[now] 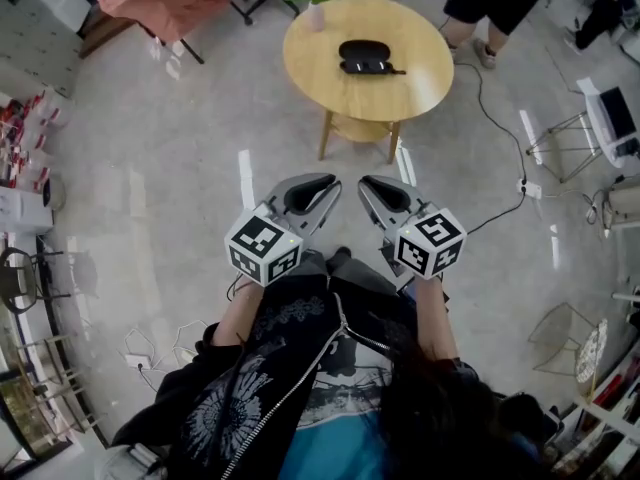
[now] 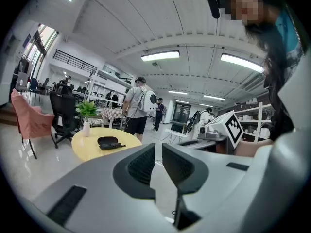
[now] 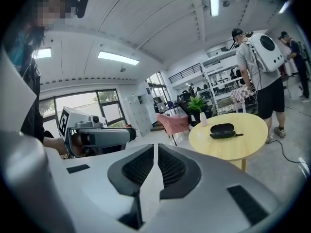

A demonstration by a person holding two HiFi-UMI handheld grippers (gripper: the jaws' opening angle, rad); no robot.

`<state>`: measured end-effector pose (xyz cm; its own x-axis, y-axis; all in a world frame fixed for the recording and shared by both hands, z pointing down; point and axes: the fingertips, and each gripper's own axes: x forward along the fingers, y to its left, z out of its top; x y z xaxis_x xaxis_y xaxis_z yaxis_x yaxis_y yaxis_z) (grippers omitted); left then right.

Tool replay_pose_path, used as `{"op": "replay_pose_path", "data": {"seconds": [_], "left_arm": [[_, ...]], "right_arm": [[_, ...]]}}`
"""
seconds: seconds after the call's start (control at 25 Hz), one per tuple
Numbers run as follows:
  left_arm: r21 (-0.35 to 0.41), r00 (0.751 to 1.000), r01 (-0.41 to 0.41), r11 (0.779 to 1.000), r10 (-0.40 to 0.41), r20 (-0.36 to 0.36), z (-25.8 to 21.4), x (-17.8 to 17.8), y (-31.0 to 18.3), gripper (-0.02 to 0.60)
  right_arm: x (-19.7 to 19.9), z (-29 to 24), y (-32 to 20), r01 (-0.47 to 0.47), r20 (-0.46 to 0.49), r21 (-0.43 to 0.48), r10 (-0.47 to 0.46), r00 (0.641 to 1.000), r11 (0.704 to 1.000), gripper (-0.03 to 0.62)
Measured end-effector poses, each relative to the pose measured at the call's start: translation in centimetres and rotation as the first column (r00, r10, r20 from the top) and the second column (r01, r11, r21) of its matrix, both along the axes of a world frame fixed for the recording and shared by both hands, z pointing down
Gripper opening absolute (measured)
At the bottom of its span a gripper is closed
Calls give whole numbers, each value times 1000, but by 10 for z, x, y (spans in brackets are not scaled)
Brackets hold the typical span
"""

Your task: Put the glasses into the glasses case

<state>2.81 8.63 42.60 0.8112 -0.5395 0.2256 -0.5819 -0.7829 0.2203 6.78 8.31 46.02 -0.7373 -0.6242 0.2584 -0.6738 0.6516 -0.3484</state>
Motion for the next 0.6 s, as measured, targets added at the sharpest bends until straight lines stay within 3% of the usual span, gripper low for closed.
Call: {"op": "replay_pose_path", "data": {"seconds": [0.6], "left_arm": [[4,1000,13,1000,-13,-11,2,-21,-2,46]], "right_arm": [[-23,3,0,24,-14,-1,-24,1000,1000,52]]}}
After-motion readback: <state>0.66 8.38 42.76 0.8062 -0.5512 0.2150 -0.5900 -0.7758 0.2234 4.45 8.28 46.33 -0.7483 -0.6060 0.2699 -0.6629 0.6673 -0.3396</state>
